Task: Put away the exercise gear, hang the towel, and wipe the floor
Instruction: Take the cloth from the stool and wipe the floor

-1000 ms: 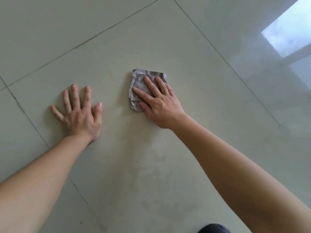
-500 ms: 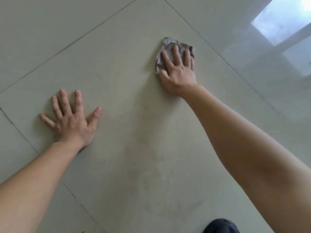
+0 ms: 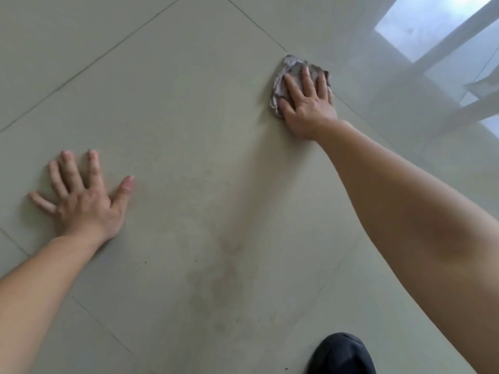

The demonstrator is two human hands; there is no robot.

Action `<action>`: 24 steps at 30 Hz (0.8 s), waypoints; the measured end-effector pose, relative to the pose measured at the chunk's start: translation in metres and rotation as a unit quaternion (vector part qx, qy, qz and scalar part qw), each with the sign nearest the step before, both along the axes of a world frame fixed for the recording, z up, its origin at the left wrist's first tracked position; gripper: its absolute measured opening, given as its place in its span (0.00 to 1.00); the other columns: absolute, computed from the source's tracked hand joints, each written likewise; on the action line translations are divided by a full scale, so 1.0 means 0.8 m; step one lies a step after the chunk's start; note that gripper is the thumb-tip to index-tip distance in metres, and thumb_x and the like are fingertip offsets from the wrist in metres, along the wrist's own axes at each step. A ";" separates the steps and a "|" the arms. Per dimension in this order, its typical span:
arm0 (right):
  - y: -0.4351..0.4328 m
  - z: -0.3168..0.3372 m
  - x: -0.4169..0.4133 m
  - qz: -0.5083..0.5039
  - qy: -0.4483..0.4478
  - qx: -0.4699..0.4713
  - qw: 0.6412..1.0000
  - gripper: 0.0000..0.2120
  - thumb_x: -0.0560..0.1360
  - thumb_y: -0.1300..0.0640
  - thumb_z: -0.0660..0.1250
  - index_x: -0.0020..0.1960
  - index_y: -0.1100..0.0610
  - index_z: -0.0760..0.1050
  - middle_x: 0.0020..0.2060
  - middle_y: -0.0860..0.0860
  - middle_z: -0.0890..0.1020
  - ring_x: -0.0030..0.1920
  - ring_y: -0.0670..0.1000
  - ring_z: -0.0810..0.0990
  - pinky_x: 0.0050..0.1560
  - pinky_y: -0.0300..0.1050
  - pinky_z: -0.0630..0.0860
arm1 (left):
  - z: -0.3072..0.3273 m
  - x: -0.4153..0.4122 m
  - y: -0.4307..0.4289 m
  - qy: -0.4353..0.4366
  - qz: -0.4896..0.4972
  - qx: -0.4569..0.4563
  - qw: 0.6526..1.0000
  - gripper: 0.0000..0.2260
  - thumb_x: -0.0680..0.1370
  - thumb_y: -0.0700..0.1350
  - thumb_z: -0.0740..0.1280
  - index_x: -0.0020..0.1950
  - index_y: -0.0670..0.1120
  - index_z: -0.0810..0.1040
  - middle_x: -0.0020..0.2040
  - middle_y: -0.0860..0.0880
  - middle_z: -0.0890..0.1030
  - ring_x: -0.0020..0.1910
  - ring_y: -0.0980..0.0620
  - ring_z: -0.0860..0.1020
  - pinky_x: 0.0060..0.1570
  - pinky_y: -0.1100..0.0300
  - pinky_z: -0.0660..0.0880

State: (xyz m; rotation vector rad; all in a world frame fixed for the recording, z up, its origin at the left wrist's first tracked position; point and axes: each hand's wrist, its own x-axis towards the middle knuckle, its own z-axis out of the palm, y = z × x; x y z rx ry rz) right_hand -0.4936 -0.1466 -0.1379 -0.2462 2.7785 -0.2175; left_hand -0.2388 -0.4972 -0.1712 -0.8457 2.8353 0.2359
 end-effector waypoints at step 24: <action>0.039 -0.001 0.129 -0.069 -0.034 -0.002 0.997 0.30 0.82 0.37 0.46 0.82 0.40 0.43 0.81 0.52 0.38 0.78 0.65 0.32 0.77 0.60 0.32 | 0.034 -0.035 0.111 0.006 0.033 0.073 0.997 0.31 0.82 0.61 0.55 0.81 0.55 0.47 0.80 0.42 0.34 0.79 0.42 0.37 0.71 0.29 0.42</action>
